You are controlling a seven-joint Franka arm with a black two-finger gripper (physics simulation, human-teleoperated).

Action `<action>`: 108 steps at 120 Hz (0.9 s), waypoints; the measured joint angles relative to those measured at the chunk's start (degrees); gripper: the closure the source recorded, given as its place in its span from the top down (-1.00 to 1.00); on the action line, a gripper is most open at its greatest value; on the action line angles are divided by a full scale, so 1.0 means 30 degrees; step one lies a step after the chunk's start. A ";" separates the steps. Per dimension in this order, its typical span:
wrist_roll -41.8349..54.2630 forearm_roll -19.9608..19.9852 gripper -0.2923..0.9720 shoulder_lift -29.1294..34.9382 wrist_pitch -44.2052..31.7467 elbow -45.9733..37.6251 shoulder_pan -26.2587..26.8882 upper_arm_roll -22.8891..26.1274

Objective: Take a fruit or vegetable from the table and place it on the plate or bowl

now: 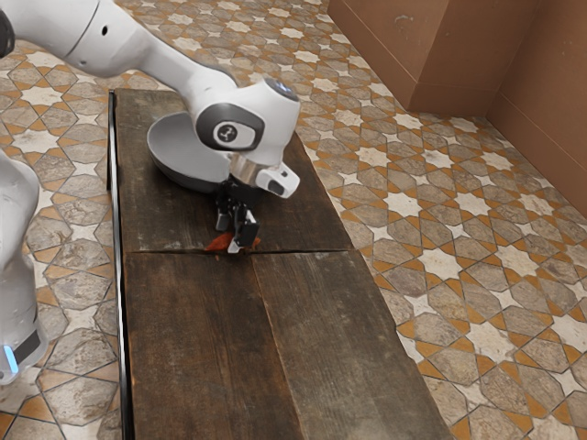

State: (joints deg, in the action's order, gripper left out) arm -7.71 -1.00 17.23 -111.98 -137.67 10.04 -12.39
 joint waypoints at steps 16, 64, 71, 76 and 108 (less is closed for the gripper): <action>-0.0054 0.0039 -0.09 -0.0033 -0.0146 0.0002 -0.0003 0.0002; -0.0173 -0.0006 -0.30 0.0462 -0.0553 0.0724 -0.0046 -0.0342; -0.0118 -0.0182 -0.30 0.0704 -0.0531 0.1592 -0.0070 -0.0889; -0.0056 -0.0427 -0.30 0.0771 -0.0519 0.2304 -0.0075 -0.1474; 0.0623 -0.2219 -0.31 -0.0888 -0.0500 0.6610 -0.0177 -0.5449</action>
State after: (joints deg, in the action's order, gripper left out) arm -5.84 -7.66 14.56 -113.48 -117.84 9.50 -28.74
